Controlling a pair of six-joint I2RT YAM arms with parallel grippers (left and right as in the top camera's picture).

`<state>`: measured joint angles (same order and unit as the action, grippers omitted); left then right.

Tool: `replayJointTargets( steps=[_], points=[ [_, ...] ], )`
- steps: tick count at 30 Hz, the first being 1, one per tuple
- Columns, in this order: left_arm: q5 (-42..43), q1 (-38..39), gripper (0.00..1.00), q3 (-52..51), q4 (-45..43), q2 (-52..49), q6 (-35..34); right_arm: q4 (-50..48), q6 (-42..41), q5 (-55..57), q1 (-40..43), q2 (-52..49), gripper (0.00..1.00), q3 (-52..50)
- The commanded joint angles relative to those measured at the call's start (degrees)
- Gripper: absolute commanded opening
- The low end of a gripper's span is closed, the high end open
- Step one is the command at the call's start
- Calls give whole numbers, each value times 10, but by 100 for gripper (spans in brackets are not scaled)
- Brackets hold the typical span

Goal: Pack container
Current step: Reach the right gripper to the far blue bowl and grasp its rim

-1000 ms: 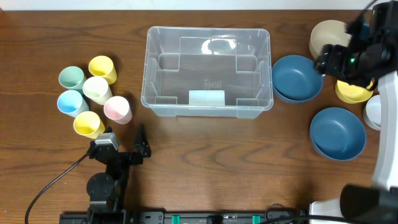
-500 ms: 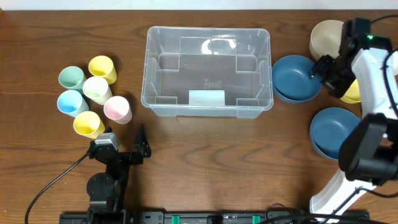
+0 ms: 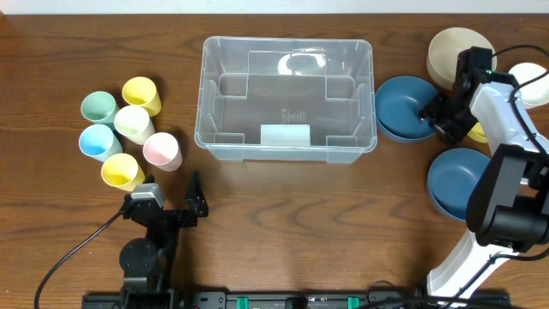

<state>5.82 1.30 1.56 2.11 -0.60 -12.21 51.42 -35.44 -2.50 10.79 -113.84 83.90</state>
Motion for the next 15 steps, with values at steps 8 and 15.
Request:
replayJointTargets(
  steps=[8,15],
  points=[
    [6,1,98,-13,14,3,1,-22,3,10,-3,2,44,-6],
    [6,1,98,-13,14,3,0,-28,4,10,-2,3,5,-5]
  ],
)
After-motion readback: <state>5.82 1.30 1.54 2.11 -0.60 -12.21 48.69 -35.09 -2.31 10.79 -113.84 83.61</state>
